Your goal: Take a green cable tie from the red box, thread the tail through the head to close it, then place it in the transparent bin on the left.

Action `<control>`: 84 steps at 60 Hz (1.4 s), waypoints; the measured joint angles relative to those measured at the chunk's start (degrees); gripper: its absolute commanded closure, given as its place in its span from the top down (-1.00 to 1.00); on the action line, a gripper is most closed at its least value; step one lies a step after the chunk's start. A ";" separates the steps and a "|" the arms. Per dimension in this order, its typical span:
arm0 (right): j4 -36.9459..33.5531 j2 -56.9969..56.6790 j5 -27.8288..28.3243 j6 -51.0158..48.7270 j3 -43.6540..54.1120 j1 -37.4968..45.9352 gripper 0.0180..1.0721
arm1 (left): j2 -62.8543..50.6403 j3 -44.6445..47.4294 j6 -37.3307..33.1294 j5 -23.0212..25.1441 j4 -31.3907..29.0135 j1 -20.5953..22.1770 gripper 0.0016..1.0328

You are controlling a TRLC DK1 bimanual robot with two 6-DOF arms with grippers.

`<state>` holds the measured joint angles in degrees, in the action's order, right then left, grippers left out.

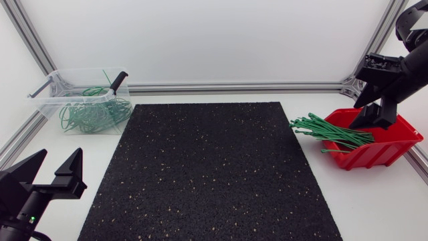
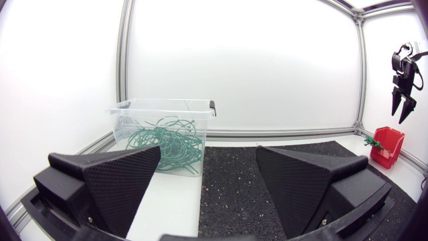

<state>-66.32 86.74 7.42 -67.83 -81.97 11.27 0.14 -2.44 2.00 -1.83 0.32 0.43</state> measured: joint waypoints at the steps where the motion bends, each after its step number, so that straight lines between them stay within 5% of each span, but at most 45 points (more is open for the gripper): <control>1: -0.26 0.20 -0.11 -1.25 0.00 0.00 0.72 | 0.00 0.00 0.00 0.00 0.00 0.00 0.93; 15: -1.40 5.97 -1.95 -9.57 0.20 -0.04 0.30 | 0.00 0.00 0.00 -0.02 0.00 0.00 0.93; 22: -0.90 7.32 -1.92 -12.39 2.21 -0.07 0.28 | 0.00 0.00 0.00 -0.02 0.00 0.00 0.93; 38: 9.03 7.30 -1.95 -19.76 12.81 -0.39 0.17 | 0.00 0.00 0.00 -0.02 0.00 0.00 0.93; 50: 11.06 6.88 -1.33 -21.11 15.34 -1.86 -0.19 | 0.00 0.00 0.00 0.00 0.00 0.00 0.93; 74: 13.92 6.03 -1.29 -22.27 16.37 -2.19 -0.21 | 0.00 0.00 0.00 -0.02 0.00 0.00 0.93; 79: 13.94 6.03 -1.31 -22.27 16.46 -2.19 -0.58 | 0.00 0.00 0.00 -0.02 0.00 0.00 0.93; 84: 14.05 6.05 -1.31 -22.27 16.46 -2.19 -0.65 | 0.00 0.00 0.00 -0.02 0.00 0.00 0.93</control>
<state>-52.27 92.79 6.11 -90.11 -65.52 9.08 0.14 -2.44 2.00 -1.85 0.32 0.43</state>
